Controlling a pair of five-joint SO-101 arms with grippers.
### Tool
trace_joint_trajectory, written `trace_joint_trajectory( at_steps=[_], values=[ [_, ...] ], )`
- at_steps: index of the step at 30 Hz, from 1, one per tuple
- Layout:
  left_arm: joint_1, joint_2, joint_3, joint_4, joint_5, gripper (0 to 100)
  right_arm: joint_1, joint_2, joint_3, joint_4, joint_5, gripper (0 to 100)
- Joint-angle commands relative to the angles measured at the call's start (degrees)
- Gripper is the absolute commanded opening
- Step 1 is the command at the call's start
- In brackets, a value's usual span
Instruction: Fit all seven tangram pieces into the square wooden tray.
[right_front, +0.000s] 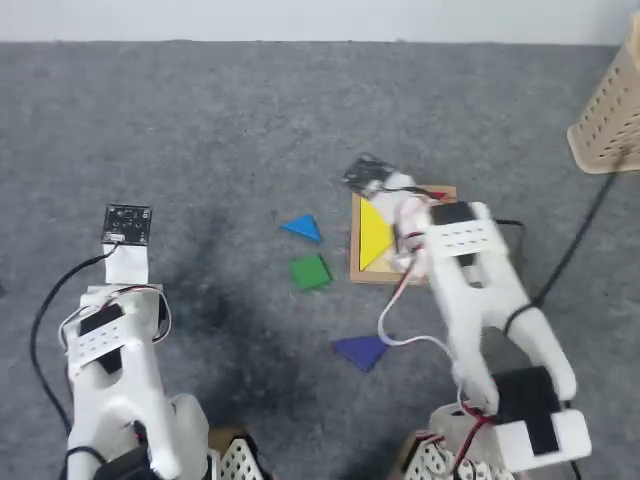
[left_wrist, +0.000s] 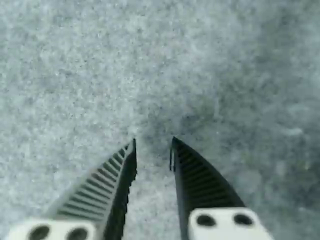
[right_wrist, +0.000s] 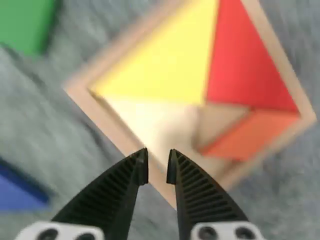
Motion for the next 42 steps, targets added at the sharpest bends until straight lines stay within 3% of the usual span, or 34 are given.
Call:
trace_joint_trajectory(
  at_steps=[1, 5, 8, 19, 28, 36, 42],
  values=[
    [0.0, 0.0, -2.3, -0.5, -0.2, 11, -10.2, -0.8, -6.5, 1.7, -12.7, 7.5],
    [0.0, 0.0, -2.3, -0.5, -0.2, 11, -19.4, 2.1, -9.9, 2.8, -20.0, 15.8],
    [0.0, 0.0, -2.3, -0.5, -0.2, 11, -21.8, 6.9, -13.9, 2.4, -22.9, 21.5],
    [0.0, 0.0, -2.3, -0.5, -0.2, 11, -21.9, 25.0, -25.8, 0.3, -28.0, 22.4],
    [0.0, 0.0, -2.3, -0.5, -0.2, 11, -22.3, 20.5, -26.3, 3.1, -33.1, 22.5],
    [0.0, 0.0, -2.3, -0.5, -0.2, 11, -28.2, 18.2, -25.2, 2.7, -36.5, 22.5],
    [0.0, 0.0, -2.3, -0.5, -0.2, 11, -25.6, 22.9, -25.6, 1.0, -36.4, 22.5]
  ],
)
